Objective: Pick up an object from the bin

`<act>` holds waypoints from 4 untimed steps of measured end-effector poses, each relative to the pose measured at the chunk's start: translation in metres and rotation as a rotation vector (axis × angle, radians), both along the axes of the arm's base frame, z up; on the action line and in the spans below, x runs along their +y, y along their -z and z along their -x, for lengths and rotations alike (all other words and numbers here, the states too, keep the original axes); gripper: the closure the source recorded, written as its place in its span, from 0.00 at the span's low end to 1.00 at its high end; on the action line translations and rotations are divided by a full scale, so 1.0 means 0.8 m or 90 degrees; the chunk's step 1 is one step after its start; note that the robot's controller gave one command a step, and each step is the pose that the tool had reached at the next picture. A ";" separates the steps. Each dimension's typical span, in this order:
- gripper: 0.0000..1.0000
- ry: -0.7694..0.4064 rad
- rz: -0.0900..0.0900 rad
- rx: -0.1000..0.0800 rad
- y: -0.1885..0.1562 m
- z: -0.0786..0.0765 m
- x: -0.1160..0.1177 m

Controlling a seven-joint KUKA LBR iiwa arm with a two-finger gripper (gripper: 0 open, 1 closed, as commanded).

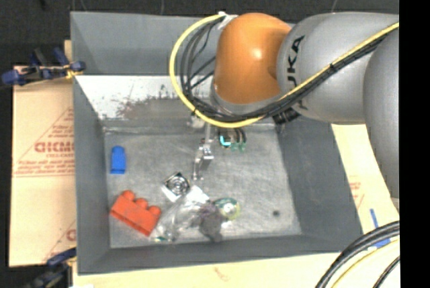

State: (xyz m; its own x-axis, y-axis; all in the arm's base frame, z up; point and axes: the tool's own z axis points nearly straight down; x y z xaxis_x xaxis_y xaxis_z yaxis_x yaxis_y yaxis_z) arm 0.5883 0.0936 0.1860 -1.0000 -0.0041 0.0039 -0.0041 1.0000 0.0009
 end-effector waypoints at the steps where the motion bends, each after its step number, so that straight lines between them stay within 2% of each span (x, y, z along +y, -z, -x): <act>1: 0.00 -0.033 -0.002 -0.012 0.090 0.025 -0.009; 2: 0.00 -0.017 0.000 -0.003 0.049 0.088 -0.020; 3: 0.00 -0.034 0.000 -0.009 0.101 0.088 -0.010; 4: 1.00 -0.033 0.000 -0.004 0.106 0.090 -0.010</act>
Offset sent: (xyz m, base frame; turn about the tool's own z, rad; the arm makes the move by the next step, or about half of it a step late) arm -0.0358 -0.0115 -0.1160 -0.0660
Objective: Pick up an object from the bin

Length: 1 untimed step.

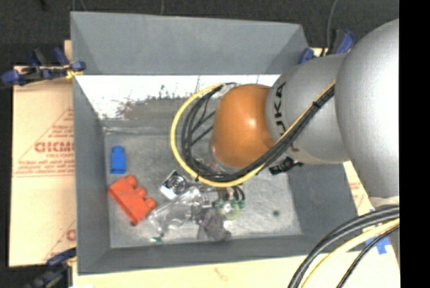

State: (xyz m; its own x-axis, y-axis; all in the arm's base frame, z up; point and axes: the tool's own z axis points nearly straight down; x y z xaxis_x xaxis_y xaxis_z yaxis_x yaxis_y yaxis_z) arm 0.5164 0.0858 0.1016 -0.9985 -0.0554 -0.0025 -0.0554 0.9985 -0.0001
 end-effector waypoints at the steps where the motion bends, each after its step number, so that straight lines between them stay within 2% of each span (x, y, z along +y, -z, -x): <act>1: 1.00 -0.001 0.000 -0.005 -0.173 -0.016 0.006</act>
Offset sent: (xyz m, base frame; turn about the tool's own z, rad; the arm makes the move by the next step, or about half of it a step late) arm 0.0108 0.0056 0.1339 -0.0044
